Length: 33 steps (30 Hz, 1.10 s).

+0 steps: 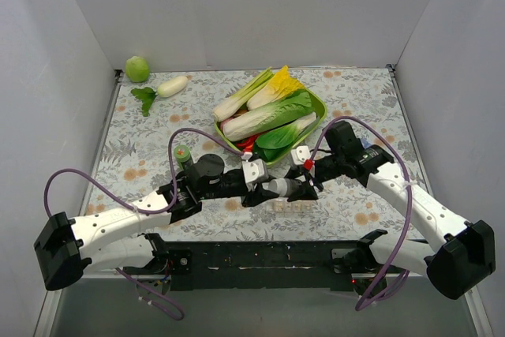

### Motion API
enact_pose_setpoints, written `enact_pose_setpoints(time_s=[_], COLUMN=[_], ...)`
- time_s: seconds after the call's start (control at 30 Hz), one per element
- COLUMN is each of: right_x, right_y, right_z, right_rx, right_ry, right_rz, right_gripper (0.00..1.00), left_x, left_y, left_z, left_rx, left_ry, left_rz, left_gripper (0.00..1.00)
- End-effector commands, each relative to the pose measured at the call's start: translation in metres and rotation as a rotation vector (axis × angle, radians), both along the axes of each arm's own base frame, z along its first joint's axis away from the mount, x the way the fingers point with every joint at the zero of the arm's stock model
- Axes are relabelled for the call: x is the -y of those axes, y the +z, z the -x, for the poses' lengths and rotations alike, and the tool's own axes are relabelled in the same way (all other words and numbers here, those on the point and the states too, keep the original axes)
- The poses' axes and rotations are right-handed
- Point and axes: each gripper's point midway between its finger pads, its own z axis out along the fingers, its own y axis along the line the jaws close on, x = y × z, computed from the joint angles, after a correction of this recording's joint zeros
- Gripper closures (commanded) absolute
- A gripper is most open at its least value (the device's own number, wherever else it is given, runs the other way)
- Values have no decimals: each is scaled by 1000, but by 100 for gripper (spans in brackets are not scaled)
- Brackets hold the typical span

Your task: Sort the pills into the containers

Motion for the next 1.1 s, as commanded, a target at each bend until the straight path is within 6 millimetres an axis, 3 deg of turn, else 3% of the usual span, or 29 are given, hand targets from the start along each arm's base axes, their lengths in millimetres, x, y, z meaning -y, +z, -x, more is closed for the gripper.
enact_pose_setpoints(time_s=[0.0, 0.17, 0.37, 0.47, 0.63, 0.67, 0.73, 0.8, 0.83, 0.97, 1.03, 1.07], right_x=[-3, 1, 4, 5, 6, 5, 5, 6, 6, 7, 7, 9], right_y=[6, 0, -2, -3, -5, -5, -5, -5, -7, -7, -5, -6], right_z=[-3, -17, -31, -33, -35, -35, -34, -34, -33, -31, -30, -29], right_rx=[34, 62, 85, 83, 78, 76, 75, 73, 67, 63, 62, 59], right_ry=[-9, -93, -166, -185, -200, -201, -200, -201, -199, -197, -192, -192], right_rz=[-26, 19, 39, 43, 47, 47, 44, 44, 45, 38, 30, 30], right_gripper=[98, 99, 99, 99, 99, 99, 99, 99, 99, 99, 99, 99], left_x=[5, 7, -10, -21, -22, -20, -12, -4, -4, -11, -20, -26], left_y=[19, 12, 1, 1, -3, -1, 12, 36, 43, 46, 47, 34], left_z=[1, -4, -28, -38, -44, -41, -35, -31, -31, -31, -29, -26], left_rx=[-76, -399, -883, -1050, -1498, -1557, -1645, -1639, -1611, -1438, -1332, -1219], left_ry=[19, 157, 486, 614, 799, 787, 711, 589, 563, 557, 537, 519], left_rz=[42, 65, 171, 237, 304, 307, 337, 385, 391, 325, 308, 257], left_gripper=[100, 100, 100, 100, 100, 90, 60, 50, 37, 15, 14, 11])
